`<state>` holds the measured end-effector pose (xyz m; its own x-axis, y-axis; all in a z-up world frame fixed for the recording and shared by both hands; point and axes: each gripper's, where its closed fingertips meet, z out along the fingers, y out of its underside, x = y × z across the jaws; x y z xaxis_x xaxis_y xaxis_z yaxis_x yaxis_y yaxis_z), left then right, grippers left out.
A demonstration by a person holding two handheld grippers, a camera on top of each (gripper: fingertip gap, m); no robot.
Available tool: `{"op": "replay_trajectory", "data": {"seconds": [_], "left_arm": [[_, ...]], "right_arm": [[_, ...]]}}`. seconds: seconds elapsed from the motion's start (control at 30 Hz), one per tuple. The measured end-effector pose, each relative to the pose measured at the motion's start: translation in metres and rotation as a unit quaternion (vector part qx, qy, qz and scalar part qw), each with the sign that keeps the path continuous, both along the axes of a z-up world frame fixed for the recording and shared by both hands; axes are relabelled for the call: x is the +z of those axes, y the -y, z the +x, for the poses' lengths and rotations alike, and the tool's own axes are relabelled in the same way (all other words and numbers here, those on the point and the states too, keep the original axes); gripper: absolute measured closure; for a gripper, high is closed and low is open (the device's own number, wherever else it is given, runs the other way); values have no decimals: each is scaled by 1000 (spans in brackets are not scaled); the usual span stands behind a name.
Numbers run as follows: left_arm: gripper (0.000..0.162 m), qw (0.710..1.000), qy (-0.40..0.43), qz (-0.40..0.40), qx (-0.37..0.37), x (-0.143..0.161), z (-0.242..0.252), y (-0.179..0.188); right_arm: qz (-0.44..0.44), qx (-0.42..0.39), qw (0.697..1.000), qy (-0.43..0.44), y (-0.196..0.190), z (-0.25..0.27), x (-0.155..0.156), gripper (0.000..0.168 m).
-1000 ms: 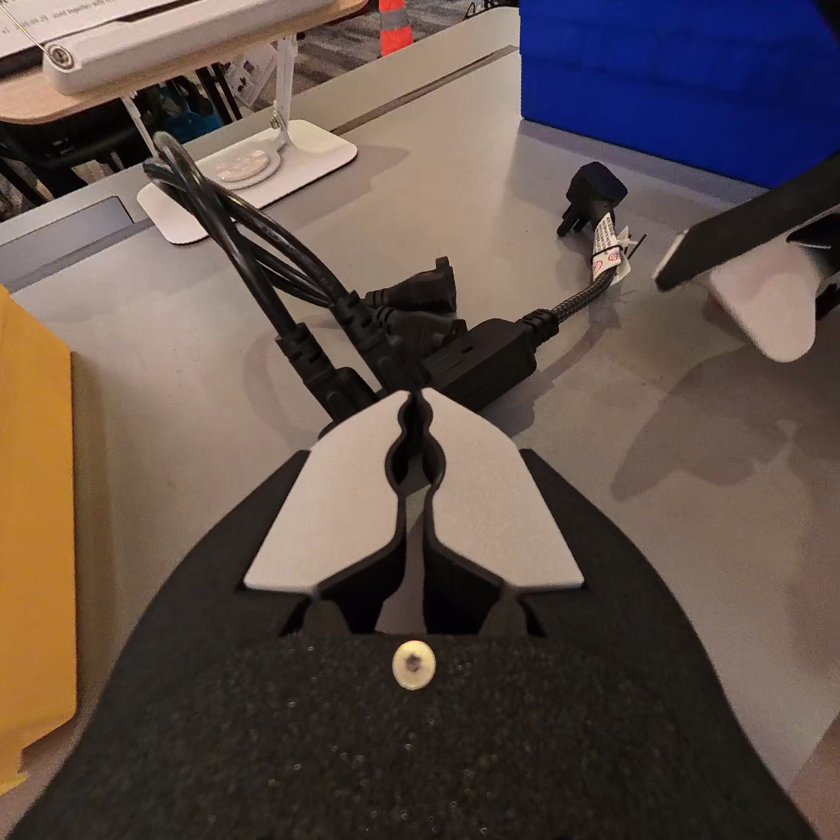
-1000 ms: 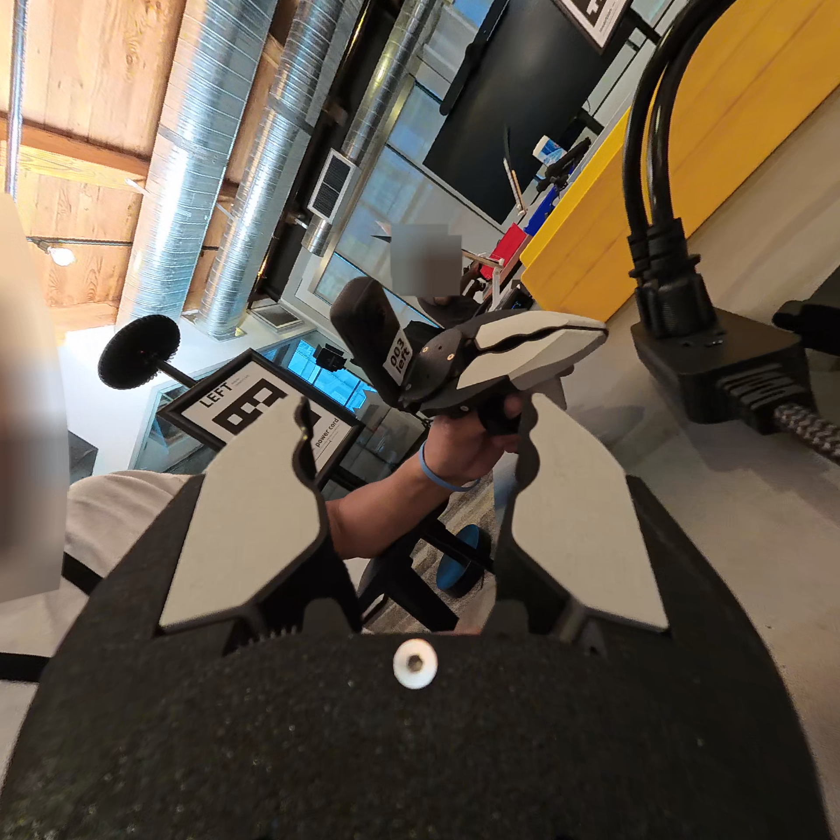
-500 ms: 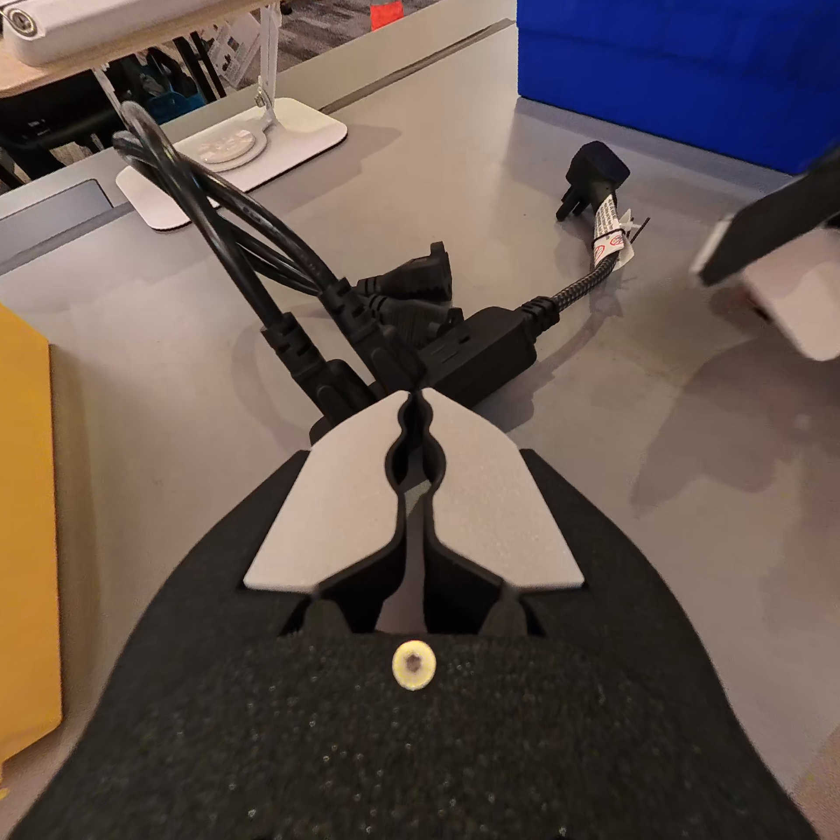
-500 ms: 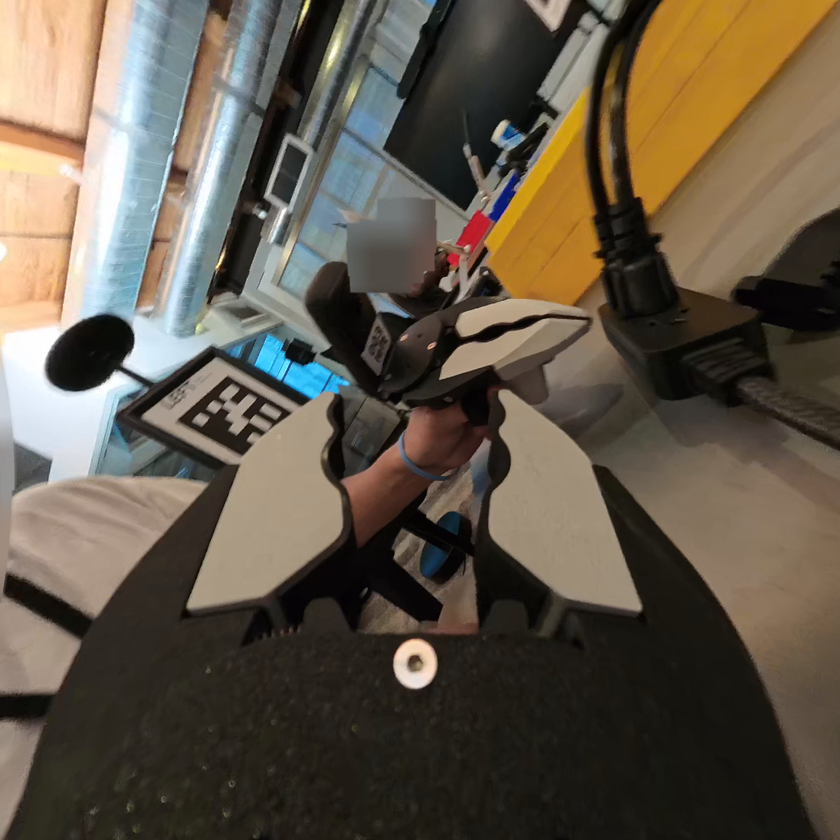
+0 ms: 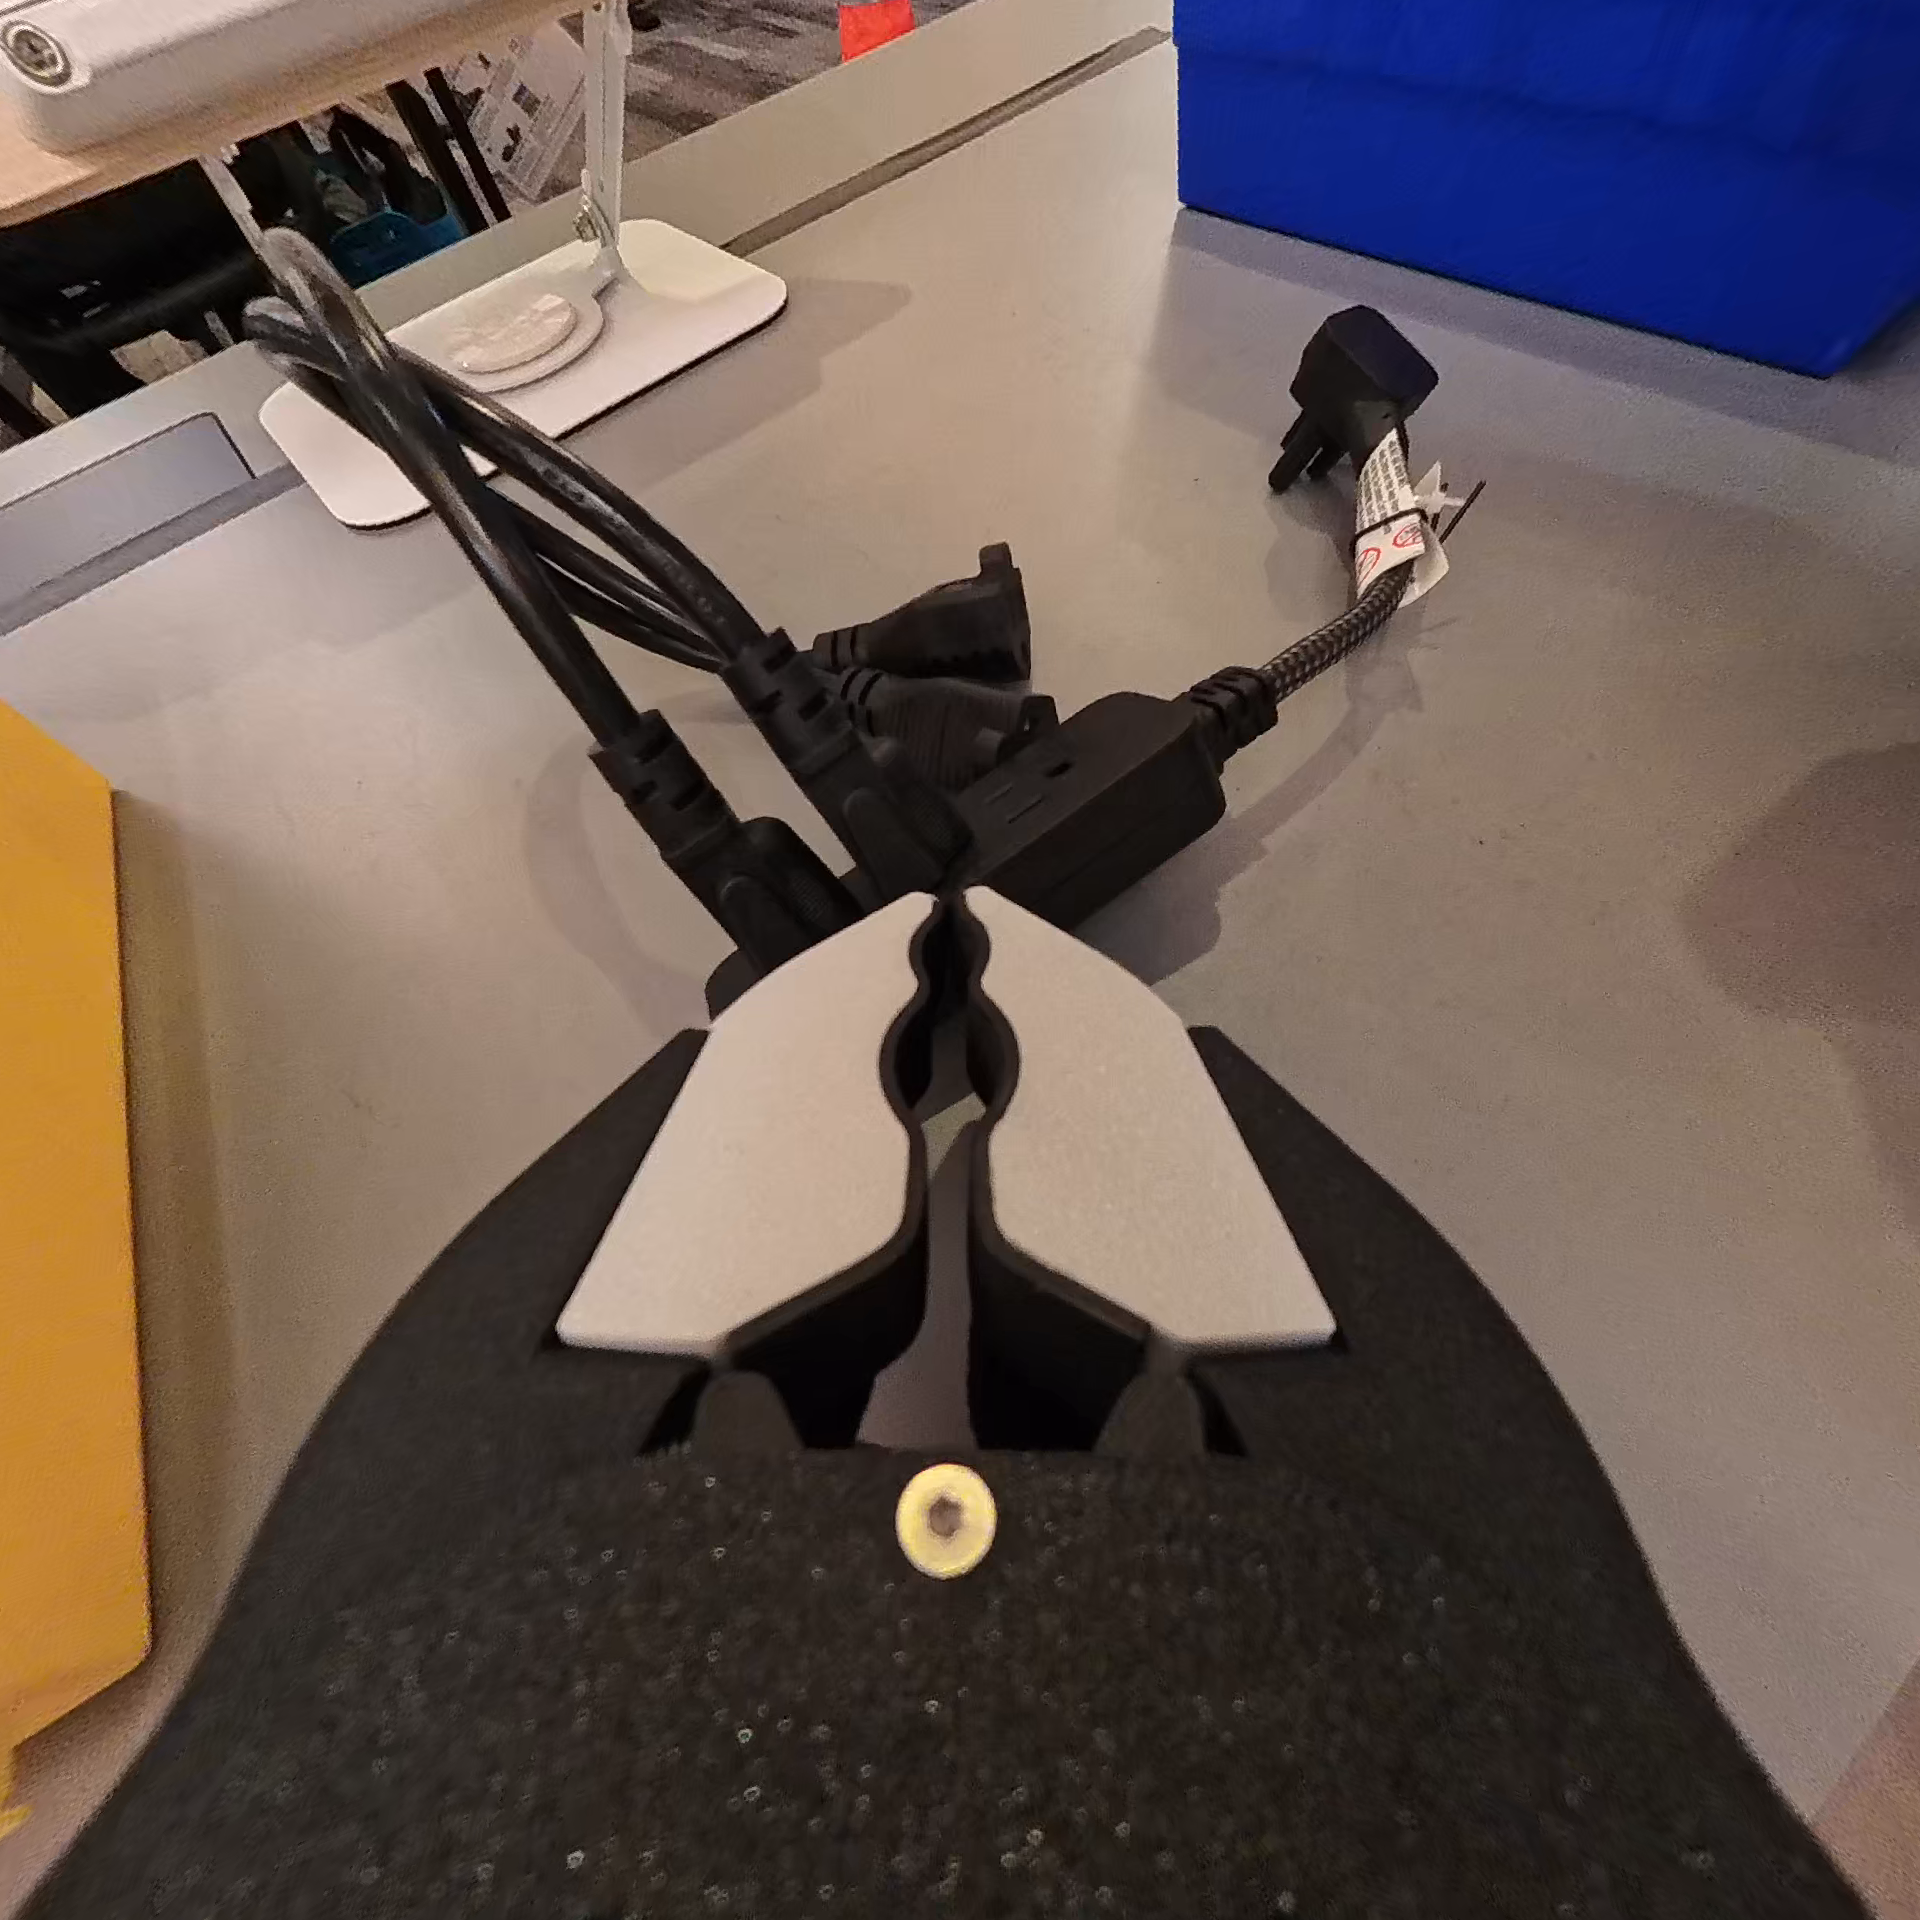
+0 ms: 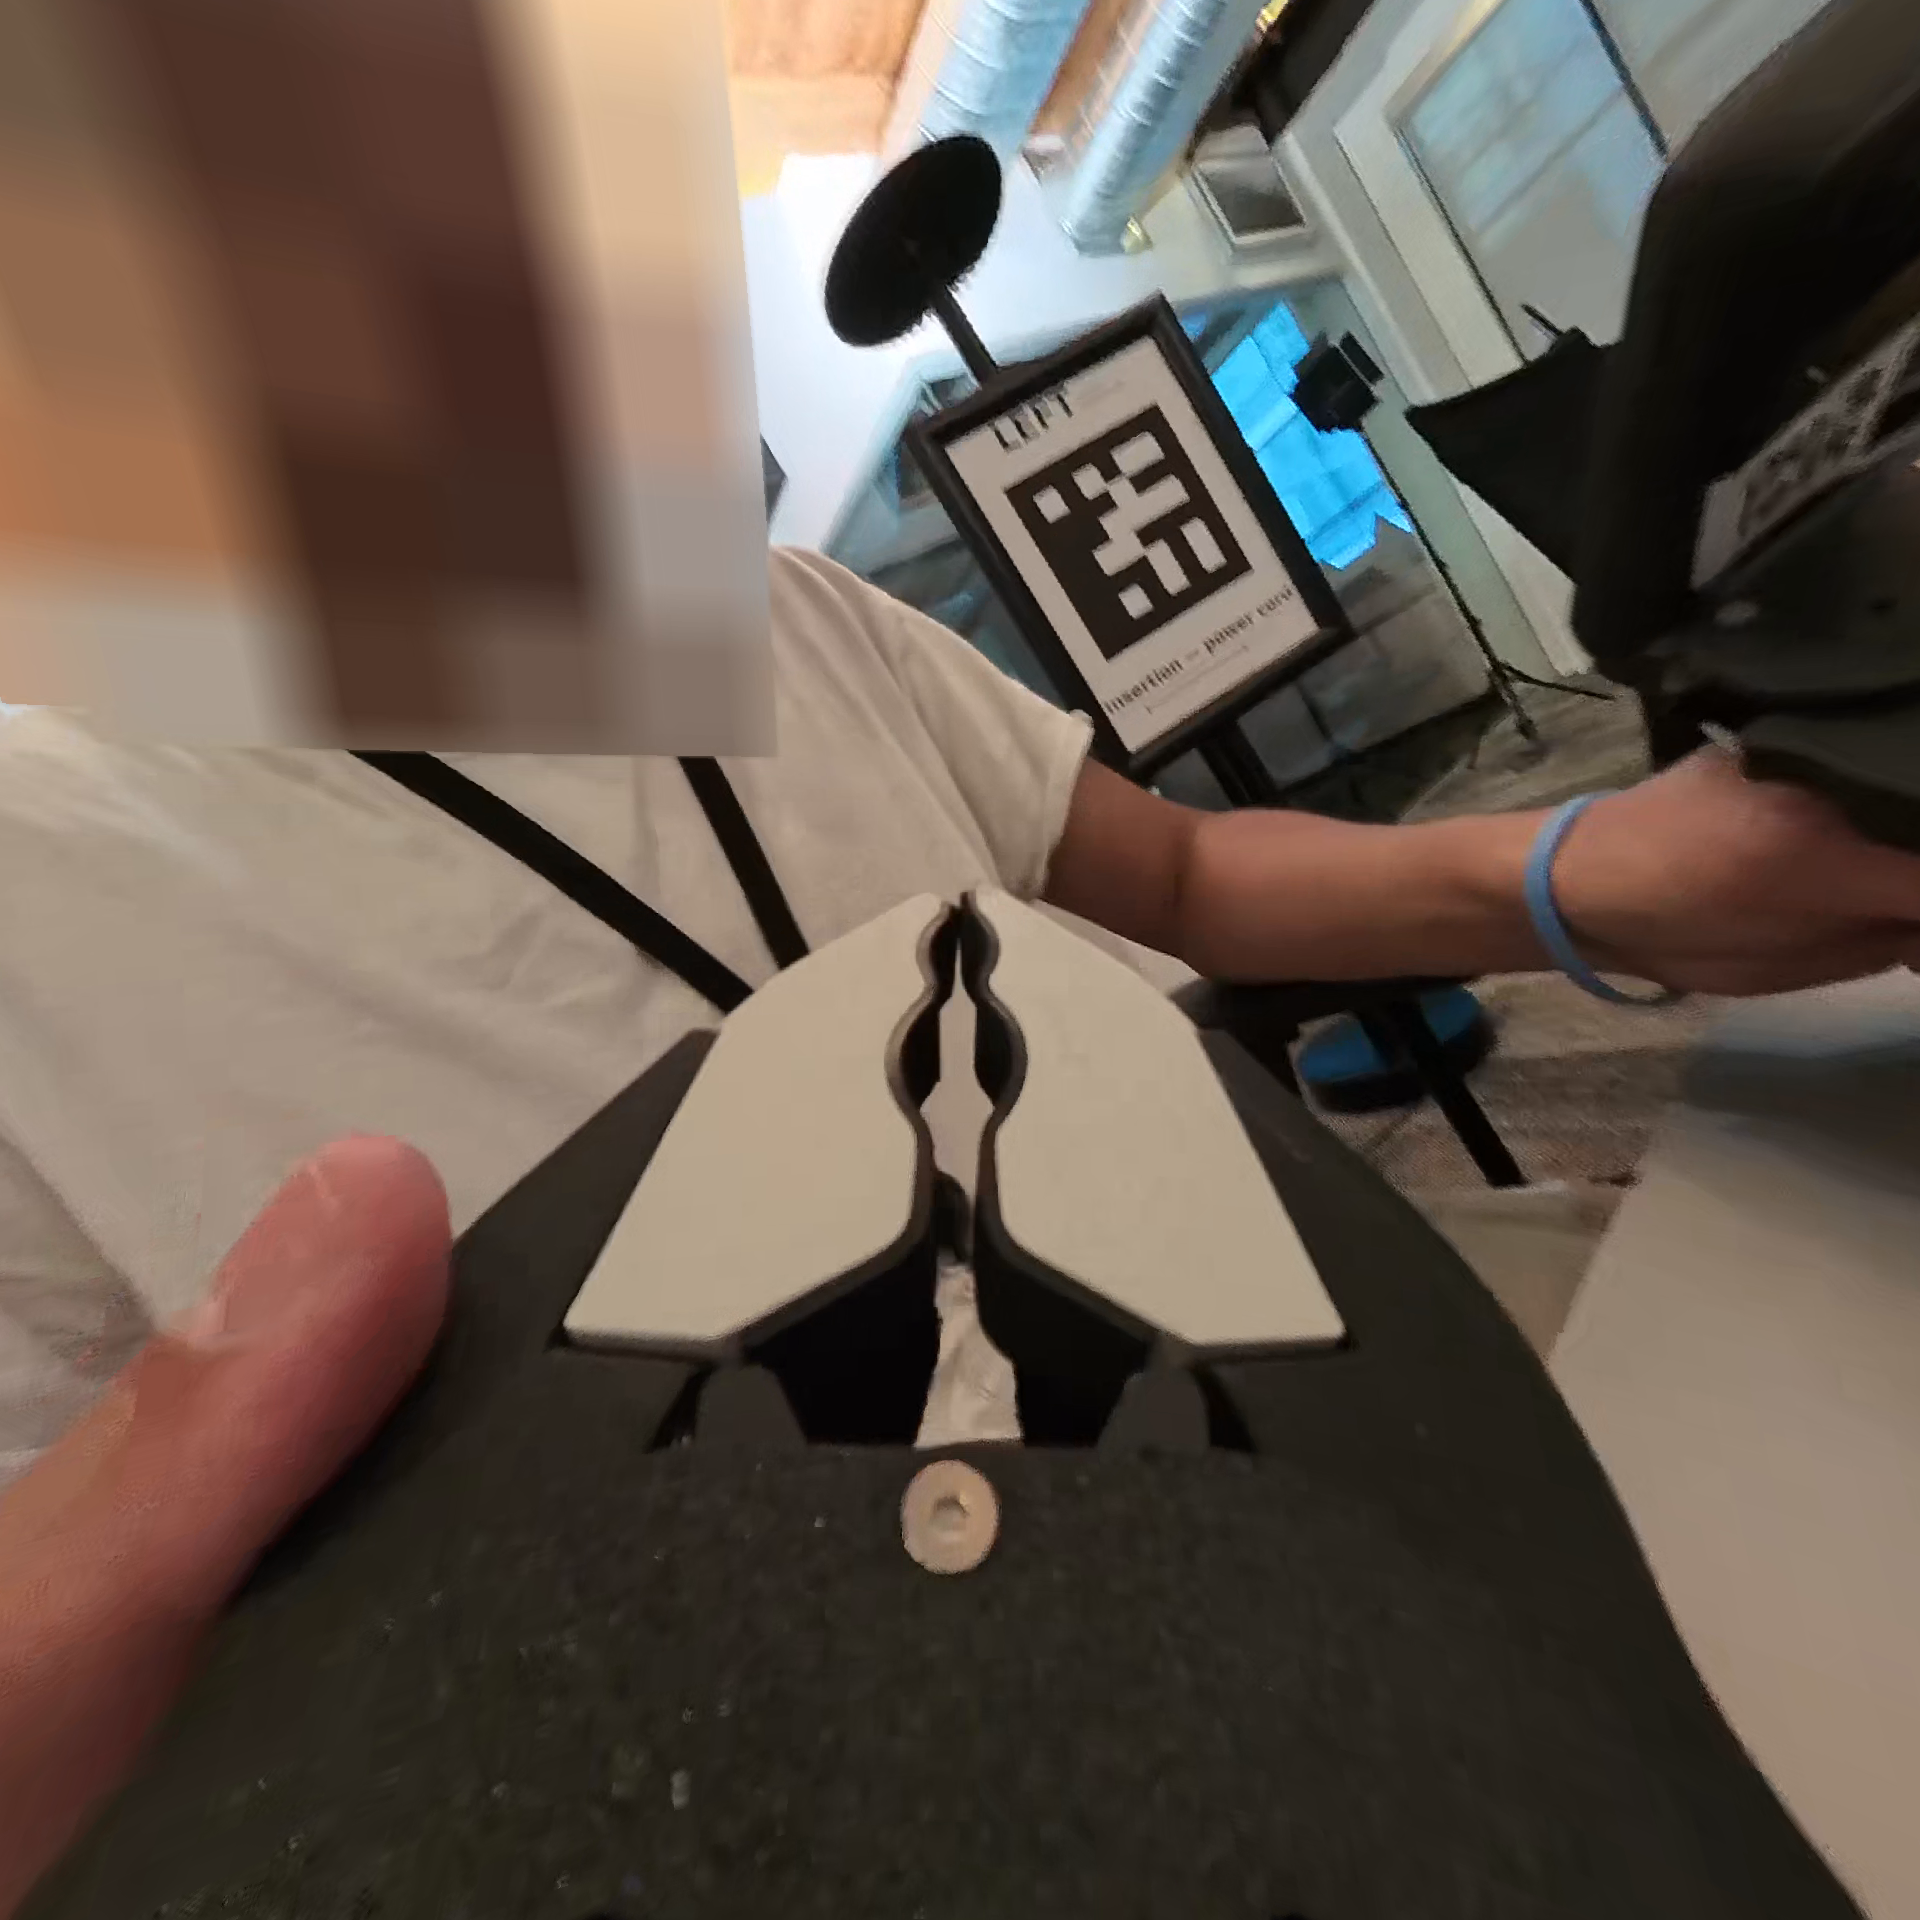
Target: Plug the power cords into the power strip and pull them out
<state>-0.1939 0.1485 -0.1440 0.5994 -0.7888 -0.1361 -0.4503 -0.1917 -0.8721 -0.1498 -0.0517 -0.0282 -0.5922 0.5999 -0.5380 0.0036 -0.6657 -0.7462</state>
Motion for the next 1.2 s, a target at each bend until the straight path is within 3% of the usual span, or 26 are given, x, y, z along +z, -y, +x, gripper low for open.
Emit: {"op": "replay_trajectory", "data": {"seconds": [0.03, 0.27, 0.4, 0.57, 0.8, 0.9, 0.93, 1.03, 1.1, 1.13, 1.2], "left_arm": [[162, 1000, 0, -1, 0, 0, 0, 0], [162, 1000, -1, -2, -2, -1, 0, 0], [162, 1000, -4, -3, -1, -3, 0, -1], [162, 1000, -1, -5, 1, -2, 0, -1], [162, 1000, -1, -6, 1, -3, 0, -2], [162, 1000, -2, -5, 1, -3, 0, -1], [162, 1000, -3, -5, 1, -3, 0, -1], [162, 1000, -4, -6, 1, -4, 0, -1], [162, 1000, -5, -7, 2, -5, 0, -1], [161, 1000, -5, -7, 2, -5, 0, -1], [161, 1000, -6, -8, 2, -5, 0, -1]], "right_arm": [[10, -13, 1000, 14, -2, -3, -4, 168], [45, -55, 995, 73, -10, -12, -22, 168], [124, -183, 959, 179, -38, -26, -55, 167], [145, -304, 911, 238, -71, -32, -74, 136], [174, -435, 841, 272, -106, -22, -78, 106], [183, -511, 787, 293, -129, -7, -78, 95], [198, -549, 751, 307, -141, 3, -79, 95], [273, -649, 603, 376, -168, 37, -82, 113], [341, -675, 510, 409, -175, 51, -80, 106], [368, -670, 490, 418, -174, 50, -81, 104], [398, -660, 481, 418, -170, 43, -84, 98]]}}
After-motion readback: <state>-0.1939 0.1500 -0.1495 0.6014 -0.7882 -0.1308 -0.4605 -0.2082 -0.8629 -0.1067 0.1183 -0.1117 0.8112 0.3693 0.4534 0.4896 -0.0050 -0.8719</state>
